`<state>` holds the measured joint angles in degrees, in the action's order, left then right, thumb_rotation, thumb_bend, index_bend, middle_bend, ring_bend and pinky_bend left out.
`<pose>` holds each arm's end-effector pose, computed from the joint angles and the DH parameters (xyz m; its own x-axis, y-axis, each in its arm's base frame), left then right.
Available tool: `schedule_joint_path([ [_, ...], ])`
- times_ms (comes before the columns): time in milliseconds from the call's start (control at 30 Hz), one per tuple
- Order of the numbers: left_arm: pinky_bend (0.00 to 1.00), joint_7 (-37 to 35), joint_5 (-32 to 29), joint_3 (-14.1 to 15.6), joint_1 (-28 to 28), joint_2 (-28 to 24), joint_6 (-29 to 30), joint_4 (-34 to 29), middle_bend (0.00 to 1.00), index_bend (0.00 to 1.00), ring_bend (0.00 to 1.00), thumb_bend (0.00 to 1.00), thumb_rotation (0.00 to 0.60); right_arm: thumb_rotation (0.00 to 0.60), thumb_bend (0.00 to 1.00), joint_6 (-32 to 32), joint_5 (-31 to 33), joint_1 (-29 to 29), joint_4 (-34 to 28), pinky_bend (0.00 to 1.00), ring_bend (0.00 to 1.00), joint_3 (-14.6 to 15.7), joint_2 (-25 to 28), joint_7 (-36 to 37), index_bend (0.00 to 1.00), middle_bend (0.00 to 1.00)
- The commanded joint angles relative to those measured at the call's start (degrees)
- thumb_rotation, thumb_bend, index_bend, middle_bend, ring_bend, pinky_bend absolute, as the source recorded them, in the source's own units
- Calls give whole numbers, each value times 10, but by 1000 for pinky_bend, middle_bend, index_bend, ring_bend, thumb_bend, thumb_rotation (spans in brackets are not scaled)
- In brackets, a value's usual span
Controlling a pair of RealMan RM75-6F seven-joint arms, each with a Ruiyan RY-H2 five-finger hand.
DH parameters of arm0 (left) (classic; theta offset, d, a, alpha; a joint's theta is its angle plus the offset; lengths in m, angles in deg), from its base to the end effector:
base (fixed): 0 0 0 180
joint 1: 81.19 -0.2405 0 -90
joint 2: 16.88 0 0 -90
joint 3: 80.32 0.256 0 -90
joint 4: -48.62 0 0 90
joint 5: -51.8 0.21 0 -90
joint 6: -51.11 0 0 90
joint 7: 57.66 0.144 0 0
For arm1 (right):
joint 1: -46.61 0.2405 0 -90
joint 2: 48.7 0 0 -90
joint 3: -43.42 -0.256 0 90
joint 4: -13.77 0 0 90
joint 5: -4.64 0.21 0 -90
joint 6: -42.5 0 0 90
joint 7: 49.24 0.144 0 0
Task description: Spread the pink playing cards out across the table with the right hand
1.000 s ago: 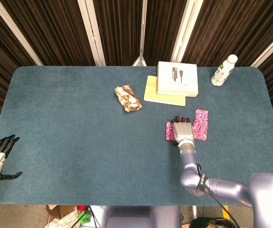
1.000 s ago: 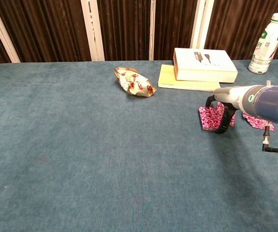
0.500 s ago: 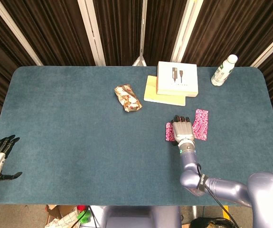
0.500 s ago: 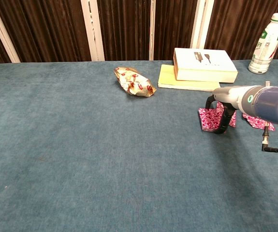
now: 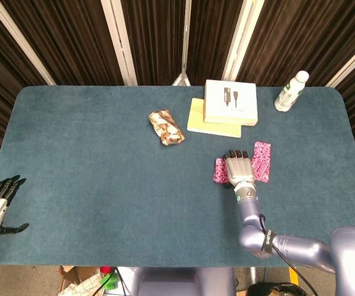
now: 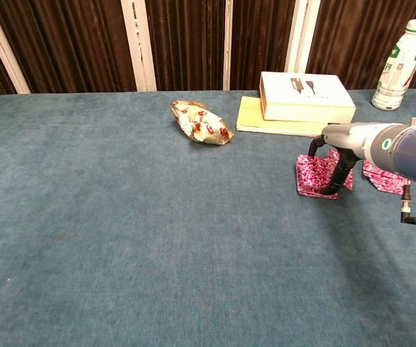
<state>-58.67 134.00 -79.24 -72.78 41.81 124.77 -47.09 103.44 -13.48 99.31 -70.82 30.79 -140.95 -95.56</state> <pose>-0.3222 0.1812 0.1536 0.4007 0.2381 0.8847 0.9099 0.0098 -0.4148 -0.1602 -0.3698 -0.0275 0.4680 -0.4404 0.7662 -0.8508 0.0100 0.5254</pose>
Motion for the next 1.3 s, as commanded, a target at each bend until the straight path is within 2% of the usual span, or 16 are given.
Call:
schedule_joint_path([
  [33, 0, 0, 1, 0, 0, 0, 0, 0, 0, 0, 0, 9, 600, 600, 318, 12, -19, -8, -34, 0, 0, 4, 16, 7, 570, 113],
  [167, 0, 4, 5, 1, -1, 1, 4, -1, 0, 0, 0, 9, 600, 600, 319, 30, -40, -15, -81, 0, 0, 13, 19, 11, 575, 113],
  [300, 0, 5, 7, 1, -1, 2, 6, -1, 0, 0, 0, 9, 600, 600, 318, 42, -49, -14, -98, 0, 0, 19, 8, 7, 577, 113],
  [800, 0, -9, 3, -2, 1, 1, 3, 5, 0, 0, 0, 9, 600, 600, 318, 75, -60, 6, -109, 0, 0, 26, -71, -28, 575, 113],
  [900, 0, -11, 1, -2, 1, 1, 2, 6, 0, 0, 0, 9, 600, 600, 317, 81, -63, 11, -109, 0, 0, 29, -83, -40, 448, 93],
  [967, 0, -12, 1, -2, 1, 1, 2, 6, 0, 0, 0, 9, 600, 600, 317, 85, -63, 12, -111, 0, 0, 30, -85, -46, 270, 31],
  [1067, 0, -13, 2, -2, 0, 1, 3, 7, 0, 0, 0, 9, 600, 600, 316, 90, -60, 11, -117, 0, 0, 29, -81, -53, 114, 0],
  [1167, 0, -12, 1, -3, 0, 1, 3, 6, 0, 0, 0, 9, 600, 600, 317, 93, -59, 10, -125, 0, 0, 28, -75, -56, 18, 0],
  [1300, 0, -10, 1, -2, 0, 1, 4, 6, 0, 0, 0, 9, 600, 600, 316, 101, -55, 7, -142, 0, 0, 30, -63, -66, 0, 0],
])
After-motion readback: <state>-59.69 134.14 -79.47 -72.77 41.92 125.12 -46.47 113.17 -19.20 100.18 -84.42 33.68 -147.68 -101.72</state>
